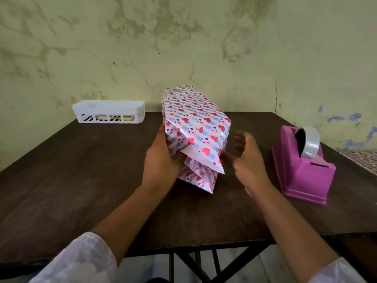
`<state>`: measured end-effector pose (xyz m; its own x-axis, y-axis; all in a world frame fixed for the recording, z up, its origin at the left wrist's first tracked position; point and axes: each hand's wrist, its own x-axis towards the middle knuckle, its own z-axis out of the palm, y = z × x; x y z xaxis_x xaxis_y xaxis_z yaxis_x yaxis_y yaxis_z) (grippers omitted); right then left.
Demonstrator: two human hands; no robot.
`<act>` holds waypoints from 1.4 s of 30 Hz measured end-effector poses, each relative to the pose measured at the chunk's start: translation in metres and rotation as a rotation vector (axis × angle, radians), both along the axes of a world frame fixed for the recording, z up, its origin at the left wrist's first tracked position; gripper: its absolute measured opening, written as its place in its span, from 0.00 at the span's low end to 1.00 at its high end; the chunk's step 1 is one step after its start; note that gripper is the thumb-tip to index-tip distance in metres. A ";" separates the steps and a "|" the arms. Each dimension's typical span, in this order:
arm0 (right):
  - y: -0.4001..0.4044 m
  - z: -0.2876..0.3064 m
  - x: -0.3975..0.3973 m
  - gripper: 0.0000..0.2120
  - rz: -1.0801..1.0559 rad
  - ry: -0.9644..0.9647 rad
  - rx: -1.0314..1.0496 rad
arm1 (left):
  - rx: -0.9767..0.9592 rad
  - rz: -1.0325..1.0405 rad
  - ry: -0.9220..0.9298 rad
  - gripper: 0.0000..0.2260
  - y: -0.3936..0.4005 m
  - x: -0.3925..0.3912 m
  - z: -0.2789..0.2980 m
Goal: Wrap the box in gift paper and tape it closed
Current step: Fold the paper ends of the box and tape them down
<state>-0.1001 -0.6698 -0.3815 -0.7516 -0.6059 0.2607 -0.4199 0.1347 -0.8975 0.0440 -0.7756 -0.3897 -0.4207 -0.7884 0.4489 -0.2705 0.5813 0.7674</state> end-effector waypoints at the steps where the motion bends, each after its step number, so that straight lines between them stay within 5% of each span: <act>1: -0.003 0.002 -0.003 0.37 0.051 0.016 0.044 | 0.002 0.008 -0.002 0.34 0.000 0.000 0.000; 8: -0.019 0.003 -0.005 0.32 0.135 0.222 0.039 | -0.001 0.060 0.005 0.29 -0.001 0.002 0.001; 13: -0.032 -0.002 -0.003 0.47 0.024 0.330 -0.005 | 0.020 0.062 0.029 0.28 -0.002 0.003 0.001; 16: -0.033 -0.004 -0.001 0.49 0.037 0.261 0.011 | 0.060 0.037 0.064 0.29 -0.001 0.004 0.003; 22: -0.027 -0.004 0.007 0.38 0.211 0.051 -0.070 | 0.189 -0.098 0.087 0.32 -0.008 0.008 0.005; 28: -0.023 -0.009 0.008 0.36 0.223 0.040 -0.091 | 0.224 -0.122 0.082 0.32 -0.005 0.005 0.006; 33: -0.021 -0.006 -0.012 0.37 0.193 -0.212 -0.219 | 0.196 -0.105 0.099 0.35 0.006 -0.005 0.002; 36: 0.001 0.000 -0.010 0.24 0.090 0.021 -0.089 | 0.195 -0.077 0.118 0.36 0.010 -0.009 -0.001; 38: 0.026 -0.002 -0.012 0.27 0.006 0.137 -0.001 | 0.185 -0.073 0.121 0.36 0.012 -0.010 -0.002; 42: 0.089 0.003 -0.018 0.12 -0.277 0.430 -0.240 | 0.162 -0.079 0.135 0.34 0.010 -0.008 -0.004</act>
